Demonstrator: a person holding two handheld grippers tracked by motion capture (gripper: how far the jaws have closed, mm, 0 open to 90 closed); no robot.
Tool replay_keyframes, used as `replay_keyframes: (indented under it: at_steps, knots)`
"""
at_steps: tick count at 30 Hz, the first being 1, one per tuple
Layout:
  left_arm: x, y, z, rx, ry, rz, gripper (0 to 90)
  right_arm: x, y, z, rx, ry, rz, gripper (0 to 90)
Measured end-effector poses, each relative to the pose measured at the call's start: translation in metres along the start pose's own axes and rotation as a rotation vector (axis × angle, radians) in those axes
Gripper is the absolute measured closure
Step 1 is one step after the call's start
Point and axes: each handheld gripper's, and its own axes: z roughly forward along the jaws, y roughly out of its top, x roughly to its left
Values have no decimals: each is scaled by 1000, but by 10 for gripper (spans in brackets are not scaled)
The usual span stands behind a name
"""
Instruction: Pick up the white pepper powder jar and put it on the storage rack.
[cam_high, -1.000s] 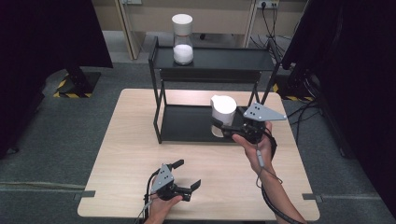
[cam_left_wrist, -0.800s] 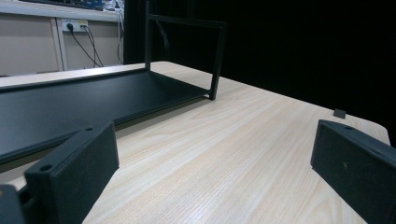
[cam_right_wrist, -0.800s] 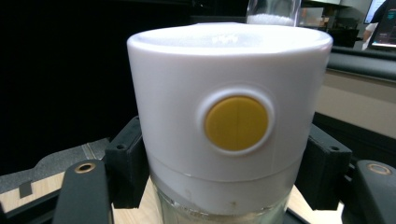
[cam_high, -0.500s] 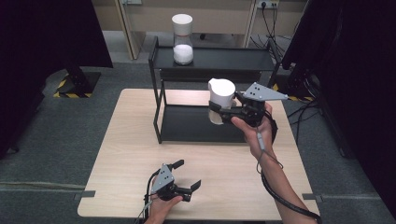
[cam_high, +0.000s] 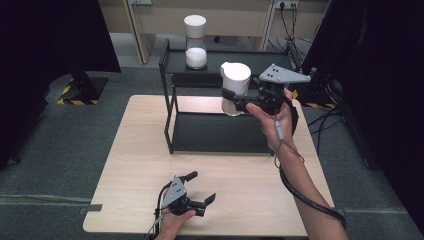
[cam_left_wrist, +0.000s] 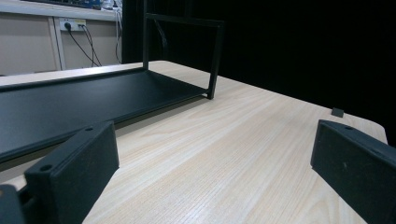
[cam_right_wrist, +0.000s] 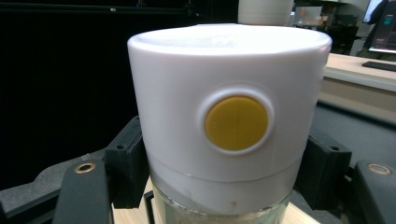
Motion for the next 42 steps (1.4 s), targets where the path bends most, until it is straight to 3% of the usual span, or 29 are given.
replay_keyframes:
  at_steps: [15,30,42]
  knots:
    - [0,0,0,-1,0,0,4,-9,40,23,4,-34,26,308]
    - [-1,1,-1,-5,0,6,3,-15,65,52,18,-142,26,308]
    - [-1,1,-1,-6,-1,7,4,-22,71,70,28,-222,47,308]
